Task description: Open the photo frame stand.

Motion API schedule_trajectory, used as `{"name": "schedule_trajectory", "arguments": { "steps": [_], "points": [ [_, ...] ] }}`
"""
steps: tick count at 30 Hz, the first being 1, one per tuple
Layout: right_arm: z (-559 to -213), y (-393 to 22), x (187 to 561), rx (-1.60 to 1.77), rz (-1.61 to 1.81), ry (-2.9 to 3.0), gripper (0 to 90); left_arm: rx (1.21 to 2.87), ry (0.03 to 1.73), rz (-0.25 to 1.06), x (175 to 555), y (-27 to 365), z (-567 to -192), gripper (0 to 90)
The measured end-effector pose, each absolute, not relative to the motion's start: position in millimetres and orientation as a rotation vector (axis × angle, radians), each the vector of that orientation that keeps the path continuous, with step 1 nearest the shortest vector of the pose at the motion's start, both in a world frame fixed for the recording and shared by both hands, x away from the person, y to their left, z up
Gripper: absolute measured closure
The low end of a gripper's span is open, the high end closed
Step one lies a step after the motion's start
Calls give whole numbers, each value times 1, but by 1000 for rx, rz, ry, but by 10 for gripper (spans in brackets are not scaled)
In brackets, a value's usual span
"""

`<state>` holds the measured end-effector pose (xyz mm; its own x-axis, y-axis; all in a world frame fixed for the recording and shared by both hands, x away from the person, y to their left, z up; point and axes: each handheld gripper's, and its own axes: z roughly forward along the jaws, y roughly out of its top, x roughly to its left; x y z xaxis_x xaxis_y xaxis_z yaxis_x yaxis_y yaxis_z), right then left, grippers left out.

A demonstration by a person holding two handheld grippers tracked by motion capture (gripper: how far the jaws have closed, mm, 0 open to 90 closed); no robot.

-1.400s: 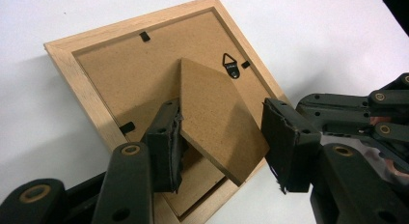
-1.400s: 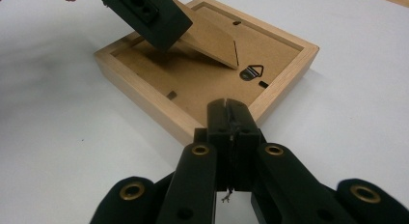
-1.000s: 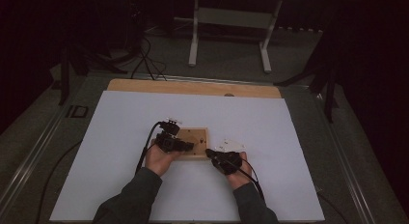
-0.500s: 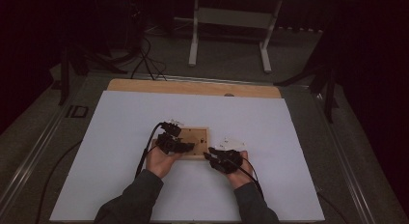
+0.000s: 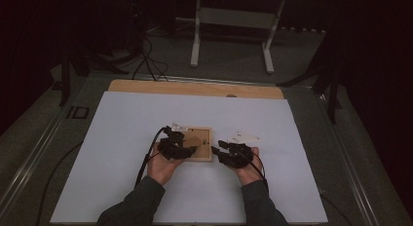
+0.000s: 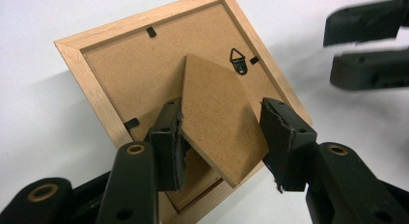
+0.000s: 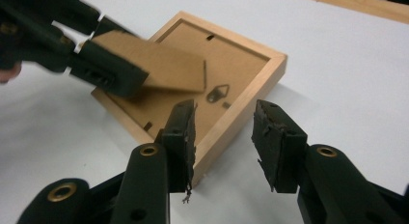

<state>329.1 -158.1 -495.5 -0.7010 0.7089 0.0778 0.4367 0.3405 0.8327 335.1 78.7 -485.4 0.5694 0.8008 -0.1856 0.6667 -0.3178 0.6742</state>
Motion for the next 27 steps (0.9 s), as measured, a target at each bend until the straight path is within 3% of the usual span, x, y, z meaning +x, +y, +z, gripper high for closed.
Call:
{"name": "schedule_trajectory", "arguments": {
  "steps": [27],
  "points": [
    [-486, -163, 332, 1031, 1341, 2301, 569, 2071, 1092, 407, 308, 76, -493, 540]
  ]
}}
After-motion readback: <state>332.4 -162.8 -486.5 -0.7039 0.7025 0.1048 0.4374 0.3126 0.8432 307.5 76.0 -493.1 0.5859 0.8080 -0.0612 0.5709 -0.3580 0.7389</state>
